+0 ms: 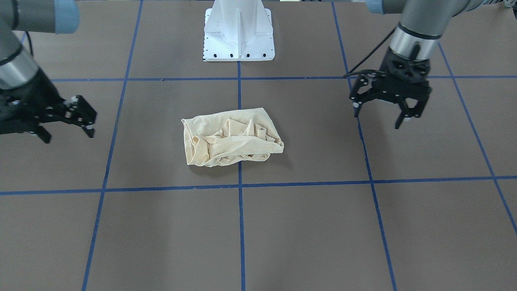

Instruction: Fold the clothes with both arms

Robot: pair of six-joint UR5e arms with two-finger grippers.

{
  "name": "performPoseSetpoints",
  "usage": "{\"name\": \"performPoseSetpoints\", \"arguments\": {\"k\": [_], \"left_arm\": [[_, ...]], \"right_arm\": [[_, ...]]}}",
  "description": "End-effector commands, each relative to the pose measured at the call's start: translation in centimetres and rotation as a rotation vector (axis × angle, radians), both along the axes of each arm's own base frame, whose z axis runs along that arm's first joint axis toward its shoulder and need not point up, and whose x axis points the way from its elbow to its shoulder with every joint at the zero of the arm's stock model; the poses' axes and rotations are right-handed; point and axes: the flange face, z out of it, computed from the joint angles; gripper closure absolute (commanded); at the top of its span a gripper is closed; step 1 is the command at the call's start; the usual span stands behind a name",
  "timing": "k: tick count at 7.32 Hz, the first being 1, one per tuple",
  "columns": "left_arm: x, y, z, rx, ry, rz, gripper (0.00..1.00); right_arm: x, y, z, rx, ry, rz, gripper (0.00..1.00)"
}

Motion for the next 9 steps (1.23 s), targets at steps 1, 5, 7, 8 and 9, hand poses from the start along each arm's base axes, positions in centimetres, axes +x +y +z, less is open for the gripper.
{"name": "performPoseSetpoints", "arguments": {"k": [1, 5, 7, 8, 9], "left_arm": [[-11.4, 0.1, 9.8, -0.083, -0.077, -0.053, 0.0], [-20.0, 3.8, 22.3, -0.335, -0.07, -0.183, 0.0], [-21.1, 7.8, 25.1, -0.318, 0.08, -0.037, 0.0], [-21.0, 8.9, 25.7, -0.307, 0.096, -0.027, 0.0], [-20.9, 8.9, 25.9, -0.274, 0.099, -0.025, 0.0]], "right_arm": [[9.5, 5.7, 12.8, -0.054, 0.059, -0.07, 0.0], [14.1, 14.5, 23.9, -0.305, 0.038, 0.001, 0.0], [14.3, 14.7, 24.4, -0.319, 0.036, 0.012, 0.0], [15.2, 14.9, 24.1, -0.317, 0.004, 0.035, 0.0], [15.6, 15.8, 24.1, -0.318, -0.01, 0.045, 0.0]]}}
